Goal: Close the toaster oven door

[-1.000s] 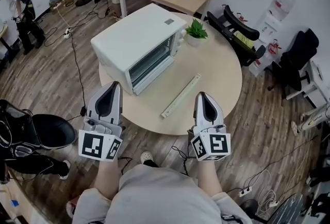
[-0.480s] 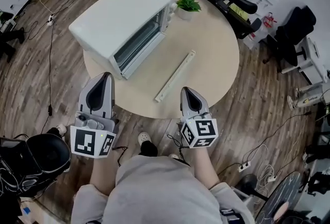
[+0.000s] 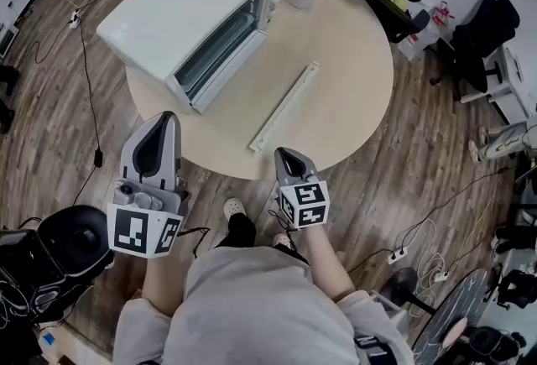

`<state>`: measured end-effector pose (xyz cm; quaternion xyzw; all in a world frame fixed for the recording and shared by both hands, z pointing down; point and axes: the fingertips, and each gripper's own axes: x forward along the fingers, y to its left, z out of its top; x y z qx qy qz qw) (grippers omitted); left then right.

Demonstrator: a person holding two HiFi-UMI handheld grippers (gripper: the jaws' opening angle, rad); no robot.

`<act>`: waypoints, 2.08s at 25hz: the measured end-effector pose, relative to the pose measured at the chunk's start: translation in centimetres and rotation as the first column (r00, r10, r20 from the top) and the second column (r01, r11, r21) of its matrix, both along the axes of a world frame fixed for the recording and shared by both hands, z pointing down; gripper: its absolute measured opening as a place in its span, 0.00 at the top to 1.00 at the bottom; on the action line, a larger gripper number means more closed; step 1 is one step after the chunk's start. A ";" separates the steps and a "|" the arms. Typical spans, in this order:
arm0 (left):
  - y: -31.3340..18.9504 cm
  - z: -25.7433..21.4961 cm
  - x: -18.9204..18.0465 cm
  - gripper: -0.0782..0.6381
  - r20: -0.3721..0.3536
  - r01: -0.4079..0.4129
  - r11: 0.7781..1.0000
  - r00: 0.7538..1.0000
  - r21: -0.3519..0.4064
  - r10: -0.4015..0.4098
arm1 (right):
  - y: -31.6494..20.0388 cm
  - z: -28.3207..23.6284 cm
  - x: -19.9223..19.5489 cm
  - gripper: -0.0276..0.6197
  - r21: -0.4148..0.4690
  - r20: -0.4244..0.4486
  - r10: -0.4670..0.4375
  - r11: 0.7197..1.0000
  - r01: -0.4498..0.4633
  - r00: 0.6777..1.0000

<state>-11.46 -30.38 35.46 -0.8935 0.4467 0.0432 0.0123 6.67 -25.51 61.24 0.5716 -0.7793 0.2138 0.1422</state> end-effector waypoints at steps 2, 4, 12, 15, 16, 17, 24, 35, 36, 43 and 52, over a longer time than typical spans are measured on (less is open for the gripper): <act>0.0 0.3 0.1 0.89 0.006 -0.001 1.000 1.000 -0.004 0.001 | 0.1 1.8 -0.6 0.91 -0.035 -0.018 -0.032 0.999 0.031 0.999; -0.1 0.5 0.0 0.89 0.012 -0.001 1.000 1.000 -0.007 0.002 | 0.2 3.3 -1.0 0.86 -0.064 -0.047 -0.061 0.996 0.058 0.997; -0.5 1.1 -0.8 0.89 0.035 0.011 1.000 0.999 -0.018 -0.010 | -1.1 6.7 -2.3 0.76 -0.116 -0.144 -0.139 0.986 0.123 0.980; -0.7 1.3 -1.3 0.89 0.042 0.019 1.000 0.999 -0.021 -0.018 | -1.8 7.1 -2.8 0.74 -0.118 -0.168 -0.154 0.984 0.135 0.974; -0.8 1.4 -1.4 0.89 0.045 0.022 1.000 0.999 -0.022 -0.021 | -2.0 7.2 -2.9 0.74 -0.118 -0.177 -0.158 0.983 0.139 0.971; -0.8 1.5 -1.6 0.89 0.048 0.024 0.999 0.999 -0.024 -0.023 | -2.2 7.3 -2.9 0.74 -0.114 -0.186 -0.161 0.983 0.141 0.969; -1.1 1.9 -2.4 0.89 0.056 0.033 0.999 0.998 -0.032 -0.031 | -3.5 7.3 -3.5 0.76 -0.090 -0.235 -0.172 0.984 0.155 0.957; -1.4 1.3 -2.8 0.89 0.030 0.028 0.999 0.999 -0.022 -0.028 | -3.2 3.3 -3.9 0.83 0.017 -0.285 -0.166 0.984 0.178 0.944; -1.3 1.2 -2.7 0.89 0.025 0.027 0.999 0.999 -0.021 -0.026 | -3.2 2.6 -4.0 0.83 0.032 -0.283 -0.162 0.984 0.178 0.945; -1.2 0.5 -3.1 0.89 -0.014 0.034 0.999 0.999 -0.014 -0.034 | -4.1 -2.5 -4.7 0.83 0.130 -0.287 -0.145 0.973 0.188 0.947; -0.8 -0.5 -4.9 0.89 -0.035 0.081 0.997 0.996 0.007 -0.081 | -6.4 -8.4 -6.9 0.84 0.185 -0.320 -0.178 0.952 0.245 0.931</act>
